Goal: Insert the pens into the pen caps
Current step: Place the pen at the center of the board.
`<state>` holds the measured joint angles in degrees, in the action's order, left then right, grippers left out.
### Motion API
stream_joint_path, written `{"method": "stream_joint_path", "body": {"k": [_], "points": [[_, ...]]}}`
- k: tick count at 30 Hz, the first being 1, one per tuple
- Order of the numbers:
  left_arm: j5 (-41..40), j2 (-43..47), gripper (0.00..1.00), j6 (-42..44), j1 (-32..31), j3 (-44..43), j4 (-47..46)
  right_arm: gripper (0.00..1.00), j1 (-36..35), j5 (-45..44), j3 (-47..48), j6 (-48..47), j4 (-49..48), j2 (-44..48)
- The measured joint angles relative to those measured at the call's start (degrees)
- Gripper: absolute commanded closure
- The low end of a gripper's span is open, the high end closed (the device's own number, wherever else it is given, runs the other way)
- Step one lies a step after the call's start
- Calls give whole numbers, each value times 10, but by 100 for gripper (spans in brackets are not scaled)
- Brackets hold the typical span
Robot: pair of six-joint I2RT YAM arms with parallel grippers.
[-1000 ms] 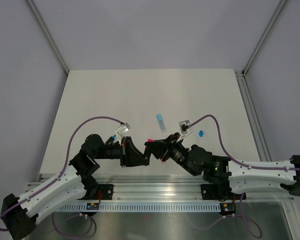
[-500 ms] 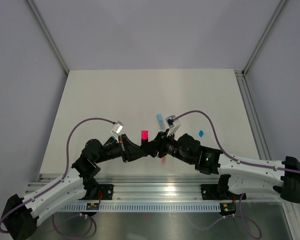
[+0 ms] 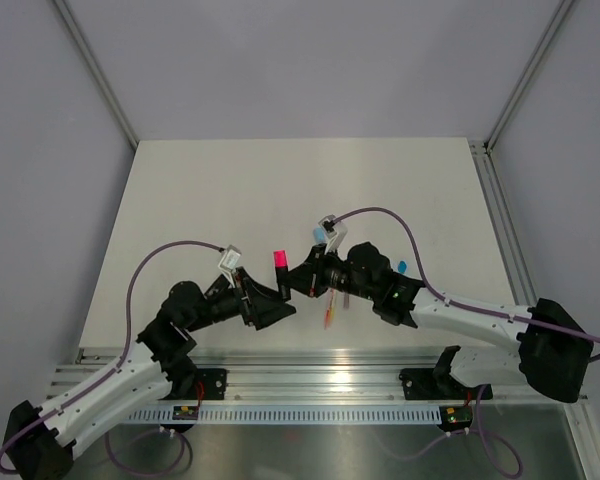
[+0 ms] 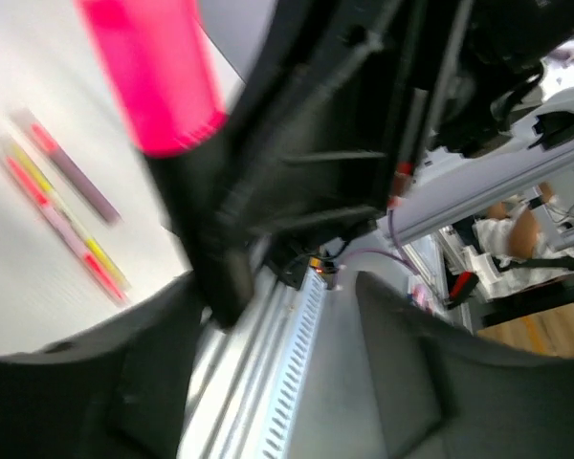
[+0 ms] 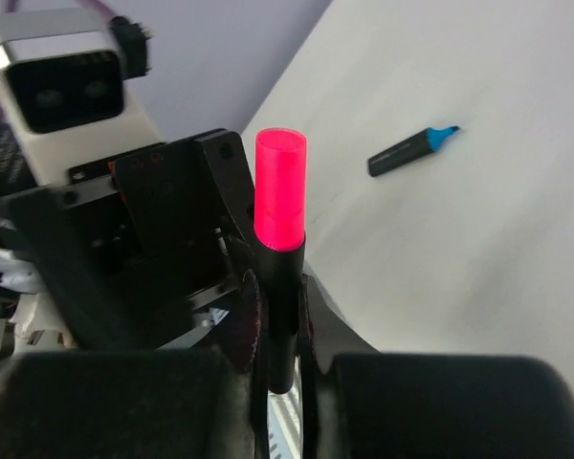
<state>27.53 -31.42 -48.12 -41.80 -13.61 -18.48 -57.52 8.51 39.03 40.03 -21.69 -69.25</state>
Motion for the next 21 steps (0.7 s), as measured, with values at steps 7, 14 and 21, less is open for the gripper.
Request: {"method": "stream_joint_path", "body": {"k": [7,14,21], "points": [[-54,62,1,51,-4,-38,183,100,66,24,20,-1,5,-67],[-175,128,1,66,-4,-109,365,100,98,31,49,-4,6,-154],[-308,151,1,61,-4,-115,455,100,101,14,99,-17,62,-262]]}}
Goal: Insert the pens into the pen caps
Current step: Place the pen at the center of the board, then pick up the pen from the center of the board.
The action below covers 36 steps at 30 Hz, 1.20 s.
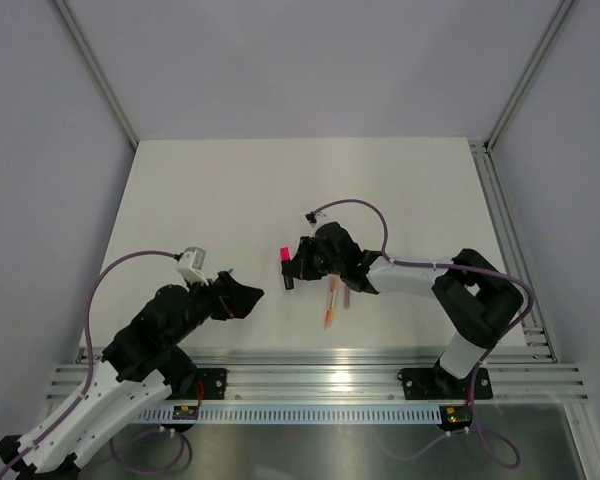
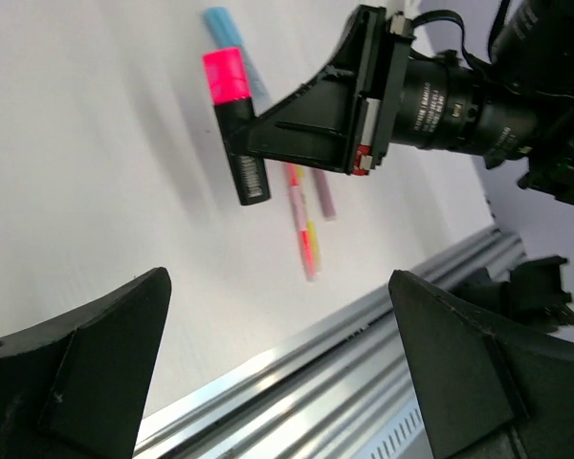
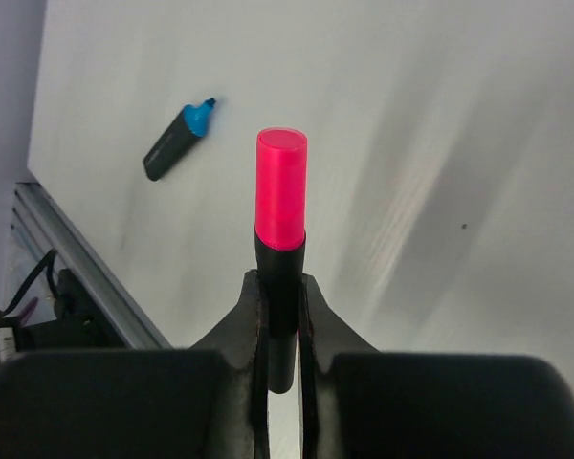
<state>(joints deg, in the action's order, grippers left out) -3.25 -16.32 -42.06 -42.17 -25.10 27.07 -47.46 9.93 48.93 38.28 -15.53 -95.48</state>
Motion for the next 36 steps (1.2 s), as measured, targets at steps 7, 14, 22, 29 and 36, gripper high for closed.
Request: {"method": "stream_joint_path", "body": {"k": [7,14,22,29,36], "points": [[-94,-55,1,0,0,0,18,95,1,-40,45,-16,57,-53],[-163,-134,1,3,0,0,14,68,1,-64,54,-15,93,-81],[-252,-188,1,2,0,-12,37,41,1,-73,77,-34,151,-79],[-305,-215,1,-12,16,-28,71,32,1,-75,75,-53,204,10],[-283,-279,5,14,125,-22,23,33,1,-73,32,-65,189,163]]}}
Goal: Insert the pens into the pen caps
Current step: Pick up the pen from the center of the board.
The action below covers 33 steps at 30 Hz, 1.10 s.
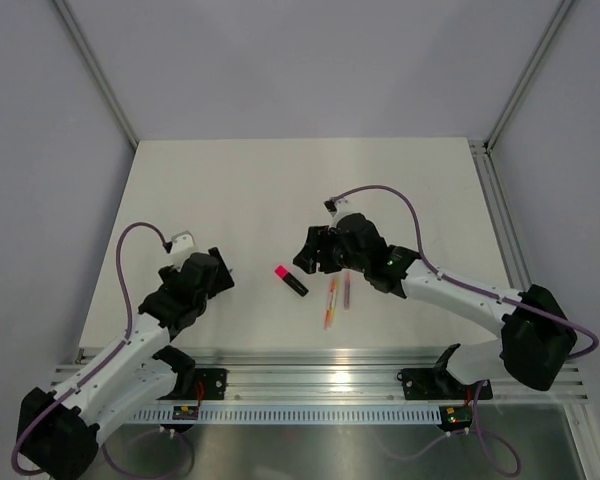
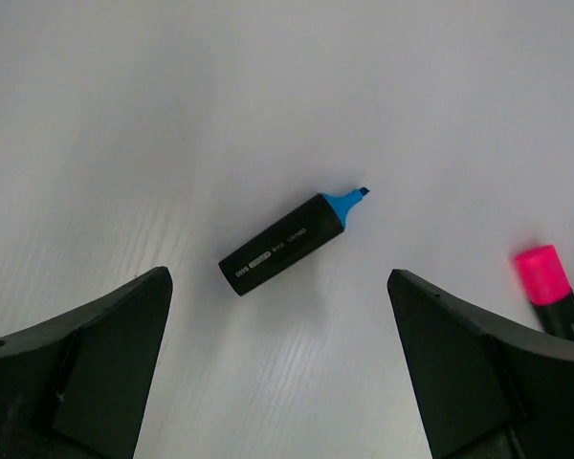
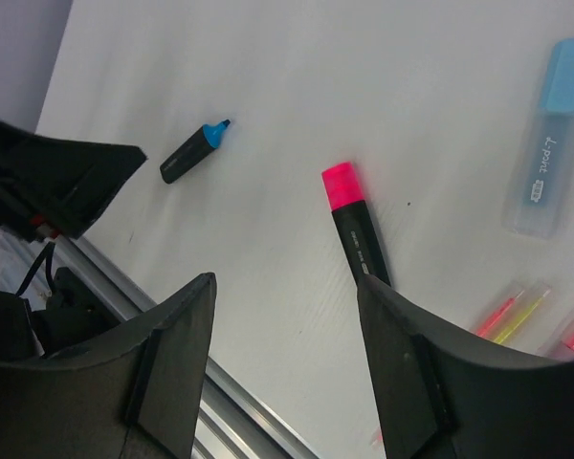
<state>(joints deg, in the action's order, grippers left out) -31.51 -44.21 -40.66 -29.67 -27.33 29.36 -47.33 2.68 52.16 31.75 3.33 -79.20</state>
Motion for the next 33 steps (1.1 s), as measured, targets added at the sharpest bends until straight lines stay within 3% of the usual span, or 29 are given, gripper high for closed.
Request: {"method": "stream_joint_path", "body": {"k": [11,16,22,33], "points": [[60,-103,11,44,35,35,-112,34,0,0,-52,0,-5,67],[74,-115,10,47,36,35,-131,34,0,0,-56,0,-5,76],[87,-192,11,50,39,26,-126,34,0,-2,-60,0,-6,92],[109,-196,14,51,39,19,-128,34,0,-2,-61,0,-7,92]]}}
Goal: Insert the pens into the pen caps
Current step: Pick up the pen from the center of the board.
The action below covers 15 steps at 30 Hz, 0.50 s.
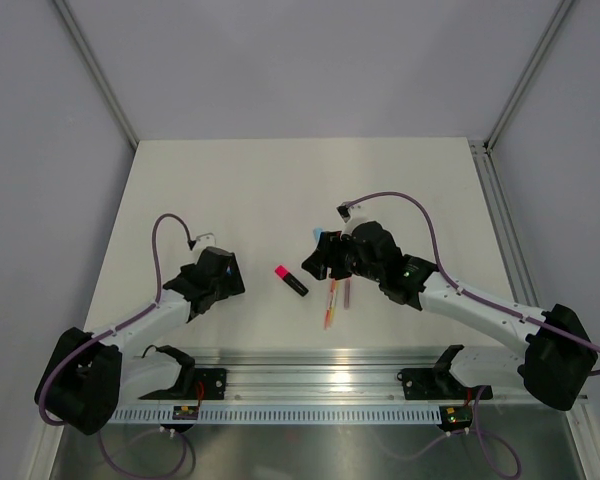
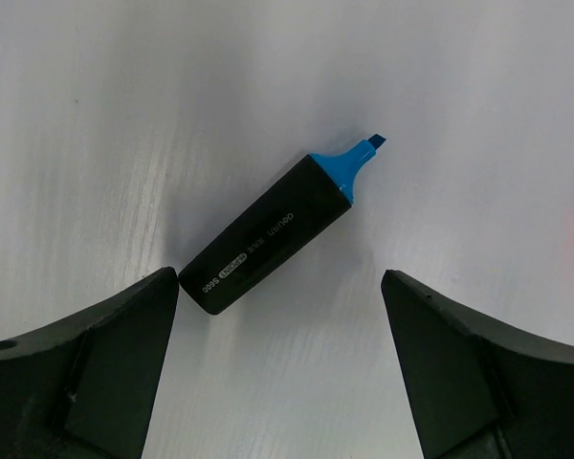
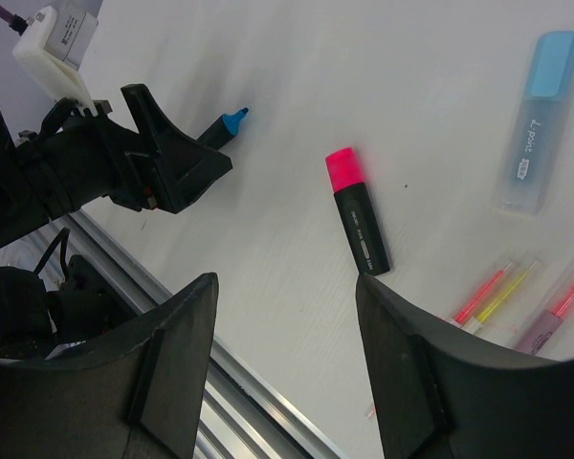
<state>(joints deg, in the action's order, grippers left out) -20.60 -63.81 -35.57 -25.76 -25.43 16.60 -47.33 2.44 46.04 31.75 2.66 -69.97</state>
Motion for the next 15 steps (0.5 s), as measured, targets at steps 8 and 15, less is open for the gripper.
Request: {"method": "stream_joint_path", "body": {"k": [8,15], "points": [[26,0,20,1,0,0,-4,34,0,0,0,0,0,0],[56,16,22,0,0,1,-13,34,0,0,0,0,-15,-4]]}}
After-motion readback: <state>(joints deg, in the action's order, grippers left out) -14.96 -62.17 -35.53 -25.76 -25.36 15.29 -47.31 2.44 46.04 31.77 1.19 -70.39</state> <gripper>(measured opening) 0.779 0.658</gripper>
